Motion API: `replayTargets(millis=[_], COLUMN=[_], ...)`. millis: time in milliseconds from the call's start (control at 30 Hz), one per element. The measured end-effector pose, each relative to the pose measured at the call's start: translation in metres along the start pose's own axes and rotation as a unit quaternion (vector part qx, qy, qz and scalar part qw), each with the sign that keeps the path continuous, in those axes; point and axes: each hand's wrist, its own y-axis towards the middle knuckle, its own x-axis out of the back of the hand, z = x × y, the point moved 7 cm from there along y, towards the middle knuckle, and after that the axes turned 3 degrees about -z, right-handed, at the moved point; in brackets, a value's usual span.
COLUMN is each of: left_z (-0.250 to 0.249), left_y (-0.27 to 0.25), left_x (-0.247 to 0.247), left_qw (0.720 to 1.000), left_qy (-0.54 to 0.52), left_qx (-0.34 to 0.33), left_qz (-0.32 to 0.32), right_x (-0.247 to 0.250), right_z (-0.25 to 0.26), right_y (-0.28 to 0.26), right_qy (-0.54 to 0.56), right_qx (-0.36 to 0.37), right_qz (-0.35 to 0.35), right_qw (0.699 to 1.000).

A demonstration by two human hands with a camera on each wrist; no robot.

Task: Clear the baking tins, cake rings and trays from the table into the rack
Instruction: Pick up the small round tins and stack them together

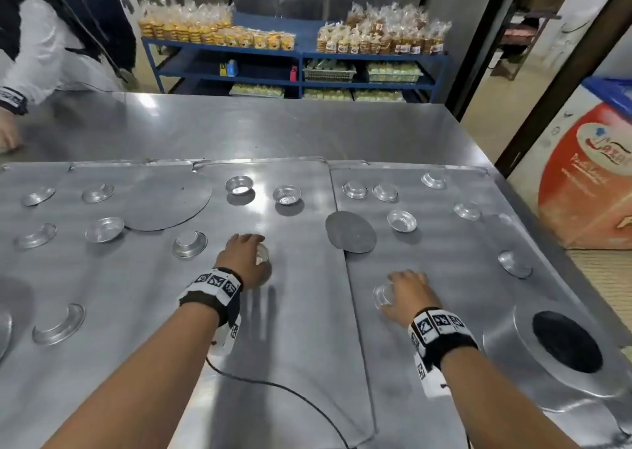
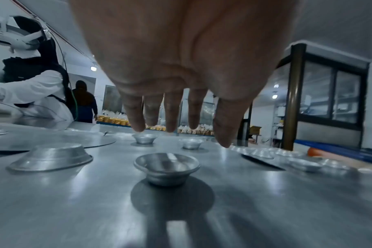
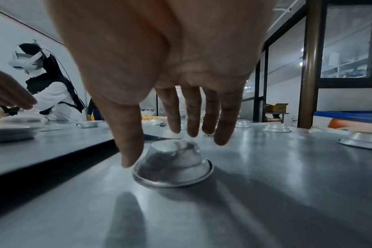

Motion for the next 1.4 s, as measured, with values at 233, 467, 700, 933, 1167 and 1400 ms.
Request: replayTargets(millis=[233,467,700,933,1167,1400], left_z=[0.031,0.041,-0.007,-0.054,-0.090,-0.114], left_y=[0.020,0.024,-0.020,-0.084,-0.132,-0.156], left_x=[-0.028,-0.037,-0.011,-0.033,-0.064,-0.073], left_qw=[0.988,0.985,0.969,0.887,0.807,0.787], left_qy=[0.042,-0.019,-0.182,-0.429,-0.558,-0.579], left_qx=[0.147,0.169,0.160,0.164,0.160,0.153], left_qz=[0.004,-0.006,-0.037,0.045,0.108,0.150], right_x=[-0.011,-0.015,-0.007,0.017,0.042,0.028], right_z=[-0.013,-0.013,-0.010,-0.002,0.024,0.047], right_y=[0.017,0.016,0.000,-0.040,-0.100,-0.140], right_qy=[-0.002,0.006,0.065,0.236,0.395,0.528], right_qx=[-0.007,-0.008,-0.005,0.049,0.143,0.148], right_qz=[0.045,0.024,-0.041,-0.162,-0.244,-0.140], right_qw=[0.999,1.000,0.997,0.957,0.874,0.825])
